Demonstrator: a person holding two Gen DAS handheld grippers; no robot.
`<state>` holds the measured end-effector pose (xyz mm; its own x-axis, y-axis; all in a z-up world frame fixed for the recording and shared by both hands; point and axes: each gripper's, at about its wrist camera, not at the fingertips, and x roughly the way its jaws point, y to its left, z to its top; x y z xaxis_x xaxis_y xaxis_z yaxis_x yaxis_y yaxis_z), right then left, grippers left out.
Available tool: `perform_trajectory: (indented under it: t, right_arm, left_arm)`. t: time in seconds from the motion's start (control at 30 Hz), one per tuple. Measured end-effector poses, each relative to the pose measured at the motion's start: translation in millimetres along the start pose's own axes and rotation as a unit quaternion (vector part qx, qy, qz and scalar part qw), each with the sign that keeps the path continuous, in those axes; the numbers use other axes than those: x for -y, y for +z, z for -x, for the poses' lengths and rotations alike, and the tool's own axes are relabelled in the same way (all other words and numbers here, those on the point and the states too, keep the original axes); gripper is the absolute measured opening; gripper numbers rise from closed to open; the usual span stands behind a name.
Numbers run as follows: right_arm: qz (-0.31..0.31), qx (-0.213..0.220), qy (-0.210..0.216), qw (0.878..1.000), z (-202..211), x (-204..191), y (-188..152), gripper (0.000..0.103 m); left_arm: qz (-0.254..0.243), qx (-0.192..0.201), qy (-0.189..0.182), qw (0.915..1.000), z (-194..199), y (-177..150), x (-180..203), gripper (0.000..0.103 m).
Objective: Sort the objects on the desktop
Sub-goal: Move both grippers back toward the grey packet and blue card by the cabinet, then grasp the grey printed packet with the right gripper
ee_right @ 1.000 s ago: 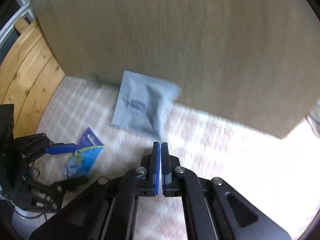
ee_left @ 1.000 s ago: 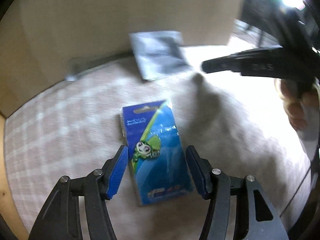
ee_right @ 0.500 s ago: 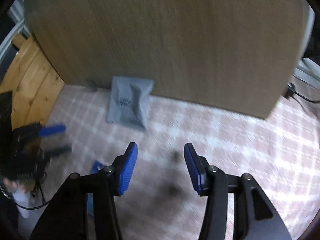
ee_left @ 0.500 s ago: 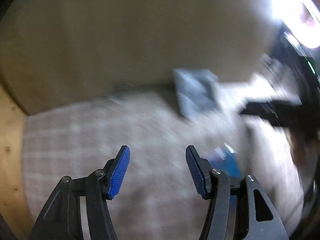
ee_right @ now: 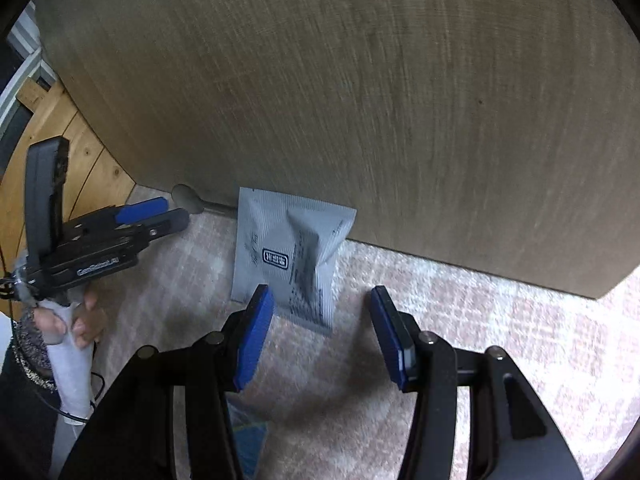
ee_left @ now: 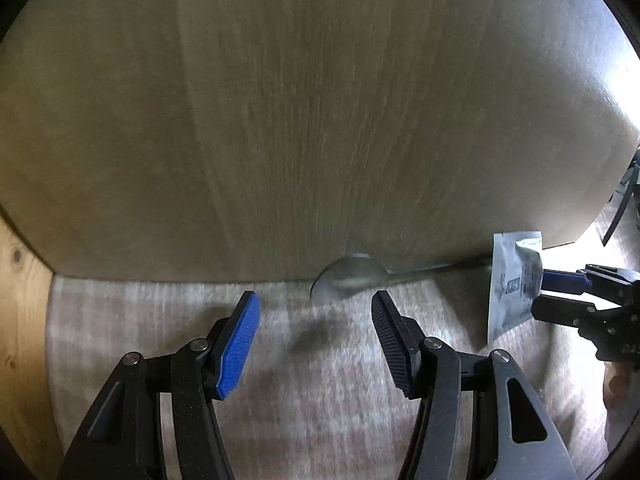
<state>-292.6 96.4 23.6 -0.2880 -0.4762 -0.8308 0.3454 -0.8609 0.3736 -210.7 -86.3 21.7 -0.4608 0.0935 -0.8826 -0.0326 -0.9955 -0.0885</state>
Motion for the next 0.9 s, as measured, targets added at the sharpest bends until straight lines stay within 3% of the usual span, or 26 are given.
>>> perform_trajectory:
  t: [0.2,0.23,0.27,0.3,0.33,0.37,0.43,0.5,0.77,0.9]
  right_arm:
    - [-0.002,0.011,0.010,1.000,-8.6,-7.7,1.3,0.049]
    - [-0.002,0.012,0.012,1.000,-10.8,-9.4,2.3,0.049]
    - [-0.002,0.014,0.014,1.000,-12.8,-11.2,2.8,0.049]
    - [-0.001,0.016,0.014,1.000,-10.8,-7.6,5.7,0.049]
    - [0.001,0.016,0.015,1.000,-12.2,-9.4,5.9,0.048]
    - [0.000,0.014,0.017,1.000,-13.5,-10.0,6.7,0.045]
    - [-0.003,0.001,0.023,1.000,-21.0,-14.0,5.4,0.019]
    - [-0.007,-0.004,0.030,1.000,-16.4,-10.8,3.3,0.017]
    - [0.011,-0.020,0.024,0.999,-3.4,-13.5,-22.2,0.012]
    - [-0.007,-0.028,0.012,1.000,14.9,4.8,-42.3,0.001]
  left_arm:
    - [0.003,0.002,-0.011,0.9999,-1.0,-4.0,2.6,0.054]
    - [0.001,0.006,-0.010,0.9999,0.9,-7.9,3.0,0.050]
    - [-0.002,0.005,-0.012,0.9999,1.9,-10.8,3.5,0.043]
    - [-0.004,0.003,-0.015,0.9999,2.7,-13.3,4.2,0.025]
    - [-0.002,0.004,-0.014,0.9999,5.1,-16.1,5.3,0.016]
    - [0.000,0.002,-0.021,0.9998,6.6,-17.8,6.6,0.013]
    - [-0.003,0.002,-0.025,0.9997,12.1,-23.7,13.1,0.005]
    - [-0.016,0.001,-0.027,0.9995,19.5,-25.0,11.8,0.004]
    - [-0.096,-0.020,-0.055,0.9936,37.8,-74.6,77.0,0.002]
    - [-0.117,-0.034,-0.073,0.9899,48.0,-99.7,107.2,0.002]
